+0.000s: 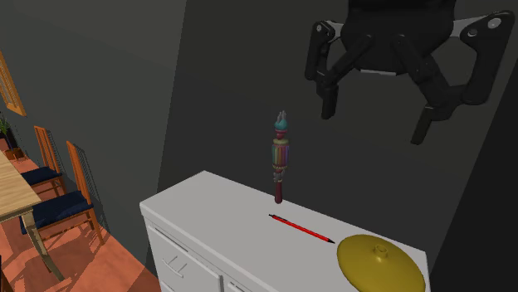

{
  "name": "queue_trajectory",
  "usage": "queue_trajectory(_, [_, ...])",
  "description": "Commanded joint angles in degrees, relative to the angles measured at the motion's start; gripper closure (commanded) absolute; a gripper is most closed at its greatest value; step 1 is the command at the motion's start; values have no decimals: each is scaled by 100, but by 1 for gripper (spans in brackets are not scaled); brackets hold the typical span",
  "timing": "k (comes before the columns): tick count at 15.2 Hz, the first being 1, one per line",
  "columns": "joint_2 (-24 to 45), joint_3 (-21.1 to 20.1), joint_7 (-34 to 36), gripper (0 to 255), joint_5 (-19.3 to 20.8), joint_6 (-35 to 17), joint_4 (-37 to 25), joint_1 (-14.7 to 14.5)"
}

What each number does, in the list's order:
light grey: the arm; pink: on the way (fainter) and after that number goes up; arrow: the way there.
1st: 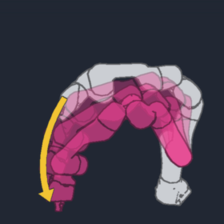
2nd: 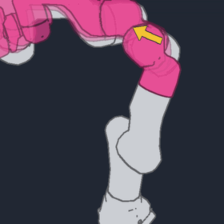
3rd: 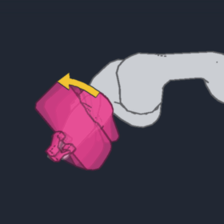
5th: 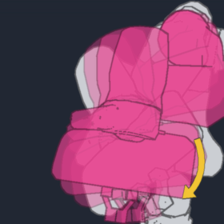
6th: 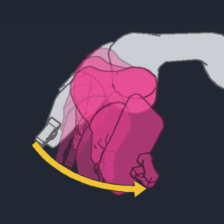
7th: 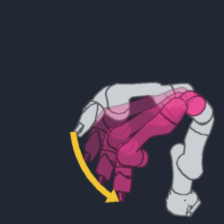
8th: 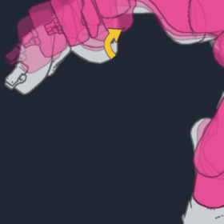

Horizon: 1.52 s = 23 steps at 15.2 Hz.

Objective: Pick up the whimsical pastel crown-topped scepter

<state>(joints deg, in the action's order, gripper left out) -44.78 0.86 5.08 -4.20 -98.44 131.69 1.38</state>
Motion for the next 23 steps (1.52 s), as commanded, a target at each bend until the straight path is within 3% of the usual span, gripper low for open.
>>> queue_trajectory(1, [0, 0, 0, 0, 0, 0, 0, 0])
queue_trajectory(14, [1420, -1176, 702, 0, -180, -2368, 454, -377])
queue_trajectory(23, [2993, -2055, 1507, 0, 389, -3771, 20, -358])
